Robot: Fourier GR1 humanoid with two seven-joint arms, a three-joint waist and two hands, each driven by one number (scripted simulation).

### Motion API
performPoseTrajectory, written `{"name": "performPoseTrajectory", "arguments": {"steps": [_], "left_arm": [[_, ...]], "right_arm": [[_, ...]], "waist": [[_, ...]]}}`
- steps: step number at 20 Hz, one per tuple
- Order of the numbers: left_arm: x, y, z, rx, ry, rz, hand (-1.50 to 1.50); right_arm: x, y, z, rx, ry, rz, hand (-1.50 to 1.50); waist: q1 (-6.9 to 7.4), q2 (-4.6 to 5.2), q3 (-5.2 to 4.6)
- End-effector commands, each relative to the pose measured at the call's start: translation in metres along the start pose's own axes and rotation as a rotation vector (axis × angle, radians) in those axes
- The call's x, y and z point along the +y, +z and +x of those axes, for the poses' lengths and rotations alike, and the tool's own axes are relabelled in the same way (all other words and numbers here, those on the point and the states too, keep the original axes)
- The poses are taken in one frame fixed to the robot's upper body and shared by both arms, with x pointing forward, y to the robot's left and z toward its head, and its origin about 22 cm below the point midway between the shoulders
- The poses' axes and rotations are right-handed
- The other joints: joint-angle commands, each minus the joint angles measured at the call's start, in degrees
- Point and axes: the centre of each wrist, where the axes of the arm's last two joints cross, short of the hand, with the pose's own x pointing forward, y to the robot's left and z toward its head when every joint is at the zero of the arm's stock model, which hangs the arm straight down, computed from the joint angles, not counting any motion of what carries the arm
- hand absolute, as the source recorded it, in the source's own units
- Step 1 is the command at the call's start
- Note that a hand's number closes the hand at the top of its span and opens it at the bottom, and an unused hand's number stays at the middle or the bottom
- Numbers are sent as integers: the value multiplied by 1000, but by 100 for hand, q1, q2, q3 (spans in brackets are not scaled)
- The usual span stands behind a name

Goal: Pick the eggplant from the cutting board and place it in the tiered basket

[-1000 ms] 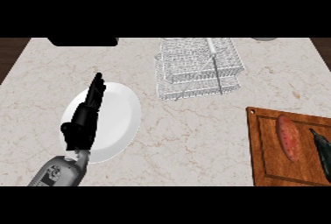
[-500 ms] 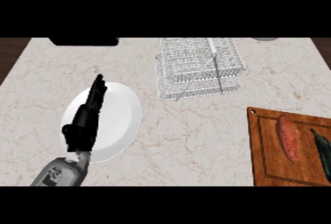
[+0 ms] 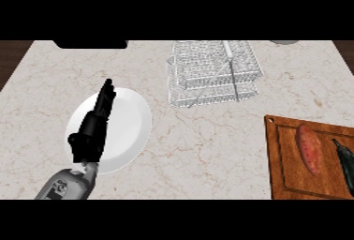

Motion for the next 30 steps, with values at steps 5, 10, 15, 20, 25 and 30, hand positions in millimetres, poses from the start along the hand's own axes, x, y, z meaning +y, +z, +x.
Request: {"name": "performPoseTrajectory", "arguments": {"steps": [5,10,15,20,25,30], "left_arm": [[14,-7,6,-20,-14,-7,0],[2,11,-19,6,-11,5,0],[-2,-8,-12,5,-6,6,0],[9,-6,-4,-4,3,12,0],[9,-1,-8,17,-1,11,0],[10,-3,11,-8,-3,19,0]], "right_arm": [[5,-7,-30,-63,-108,107,-150],[34,-34,-29,-89,-90,135,-150],[47,-34,-47,-124,-116,125,-150],[36,-28,-48,-131,-114,146,-150],[51,-61,-35,-126,-117,189,-150],[43,-67,-30,-117,-110,202,-150]], "waist": [[44,4,-8],[14,-5,-12],[4,3,-8],[-25,-12,-11],[-23,-12,-14],[-33,-25,-13]]}}
